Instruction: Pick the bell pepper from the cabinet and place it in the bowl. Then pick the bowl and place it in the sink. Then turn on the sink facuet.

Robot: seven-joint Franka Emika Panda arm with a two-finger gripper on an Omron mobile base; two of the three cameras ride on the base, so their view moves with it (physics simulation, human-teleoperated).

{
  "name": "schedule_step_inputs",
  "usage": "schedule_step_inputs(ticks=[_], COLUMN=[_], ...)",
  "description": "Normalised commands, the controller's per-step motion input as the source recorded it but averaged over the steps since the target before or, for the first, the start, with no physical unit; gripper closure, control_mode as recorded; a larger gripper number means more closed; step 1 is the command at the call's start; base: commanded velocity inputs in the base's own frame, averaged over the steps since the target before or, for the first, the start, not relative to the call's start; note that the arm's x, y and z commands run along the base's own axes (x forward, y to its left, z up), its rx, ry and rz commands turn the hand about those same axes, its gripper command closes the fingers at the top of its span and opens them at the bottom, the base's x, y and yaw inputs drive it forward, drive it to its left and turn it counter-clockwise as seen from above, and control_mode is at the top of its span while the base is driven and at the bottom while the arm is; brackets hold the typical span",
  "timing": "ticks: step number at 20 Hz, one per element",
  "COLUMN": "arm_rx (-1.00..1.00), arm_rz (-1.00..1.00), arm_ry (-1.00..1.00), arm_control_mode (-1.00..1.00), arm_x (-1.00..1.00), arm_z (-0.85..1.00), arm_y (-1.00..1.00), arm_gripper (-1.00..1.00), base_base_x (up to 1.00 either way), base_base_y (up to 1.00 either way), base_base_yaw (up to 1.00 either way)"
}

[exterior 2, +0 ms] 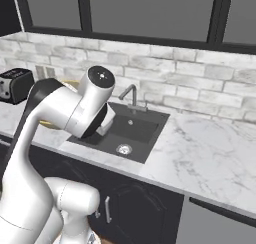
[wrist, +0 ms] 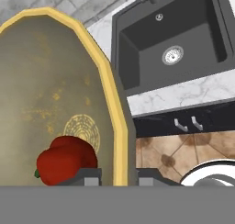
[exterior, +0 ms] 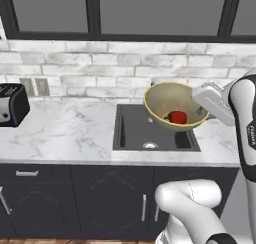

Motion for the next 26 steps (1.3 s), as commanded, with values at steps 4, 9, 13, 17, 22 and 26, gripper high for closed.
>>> schedule_step_inputs(ticks=[4, 9, 13, 17, 22, 26], arm_rx=[0.00, 0.00, 0.00, 0.00, 0.00, 0.00], arm_rz=[0.00, 0.00, 0.00, 0.00, 0.00, 0.00], arm_ry=[0.00, 0.00, 0.00, 0.00, 0.00, 0.00], arm_control_mode=[1.00, 1.00, 1.00, 1.00, 1.00, 1.00], arm_x=[0.00, 0.00, 0.00, 0.00, 0.00, 0.00], arm_z=[0.00, 0.00, 0.00, 0.00, 0.00, 0.00], arm_y=[0.00, 0.00, 0.00, 0.00, 0.00, 0.00], arm_gripper=[1.00, 1.00, 1.00, 1.00, 1.00, 1.00], base_base_x=[0.06, 0.12, 0.25, 0.23, 0.32, 0.50], base_base_y=[-0.39, -0.15, -0.10, -0.16, -0.16, -0.17], base_base_yaw=[-0.09, -0.15, -0.17, -0.20, -0.18, -0.14])
